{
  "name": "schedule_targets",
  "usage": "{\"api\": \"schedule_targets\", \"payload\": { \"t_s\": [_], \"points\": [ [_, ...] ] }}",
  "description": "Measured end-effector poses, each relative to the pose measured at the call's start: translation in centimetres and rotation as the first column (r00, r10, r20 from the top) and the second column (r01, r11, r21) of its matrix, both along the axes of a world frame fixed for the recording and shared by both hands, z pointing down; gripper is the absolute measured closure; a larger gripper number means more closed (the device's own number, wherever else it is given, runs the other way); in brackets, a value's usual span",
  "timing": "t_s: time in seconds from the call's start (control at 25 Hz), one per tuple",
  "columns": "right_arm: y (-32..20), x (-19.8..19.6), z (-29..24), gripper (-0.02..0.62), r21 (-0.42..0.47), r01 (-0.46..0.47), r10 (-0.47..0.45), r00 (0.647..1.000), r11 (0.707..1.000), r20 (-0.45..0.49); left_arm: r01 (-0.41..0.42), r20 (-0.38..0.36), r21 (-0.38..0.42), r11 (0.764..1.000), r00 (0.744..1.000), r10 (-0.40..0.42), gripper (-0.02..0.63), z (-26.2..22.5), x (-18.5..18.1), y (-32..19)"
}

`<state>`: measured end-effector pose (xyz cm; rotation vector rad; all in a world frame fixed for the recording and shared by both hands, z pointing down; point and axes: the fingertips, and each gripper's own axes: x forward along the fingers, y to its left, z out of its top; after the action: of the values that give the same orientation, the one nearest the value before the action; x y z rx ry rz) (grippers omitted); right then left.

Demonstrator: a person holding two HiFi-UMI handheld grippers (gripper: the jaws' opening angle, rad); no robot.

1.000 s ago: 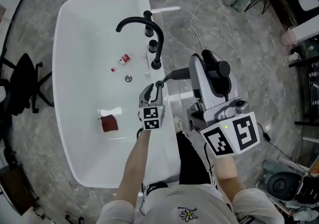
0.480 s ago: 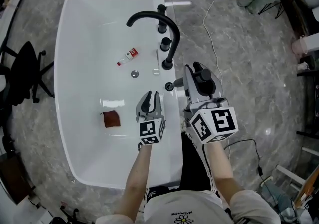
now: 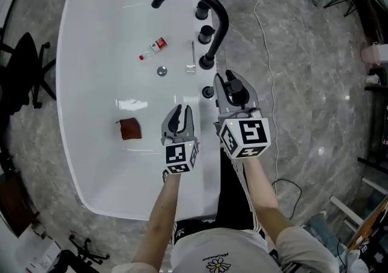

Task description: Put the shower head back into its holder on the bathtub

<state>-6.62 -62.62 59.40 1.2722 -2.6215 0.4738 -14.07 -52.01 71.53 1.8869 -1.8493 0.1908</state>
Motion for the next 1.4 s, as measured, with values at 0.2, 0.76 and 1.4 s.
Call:
{"api": "schedule_targets", "payload": {
  "t_s": [0.2, 0.76, 1.4],
  "points": [
    [1.0, -1.4, 3.5, 0.482, -0.039, 0.056, -0.059, 0.994, 0.998, -0.089, -0.006, -0.019, -0.007, 1.0, 1.0, 0.006, 0.526, 0.4, 0.7, 0.0],
    [4.0, -1.1, -5.3, 0.503, 0.021, 0.049, -0.049, 0.999, 0.999, 0.01, 0.019, -0.004, 0.208, 0.978, 1.0, -0.019, 0.528, -11.0, -0.1, 1.4],
    [33.3, 2.2, -24.0, 0.591, 0.144, -0.122, 0.089, 0.971, 0.982, 0.22, 0.022, 0.052, 0.544, 0.839, 0.997, -0.06, 0.609, -33.2, -4.8, 27.7]
  ]
}}
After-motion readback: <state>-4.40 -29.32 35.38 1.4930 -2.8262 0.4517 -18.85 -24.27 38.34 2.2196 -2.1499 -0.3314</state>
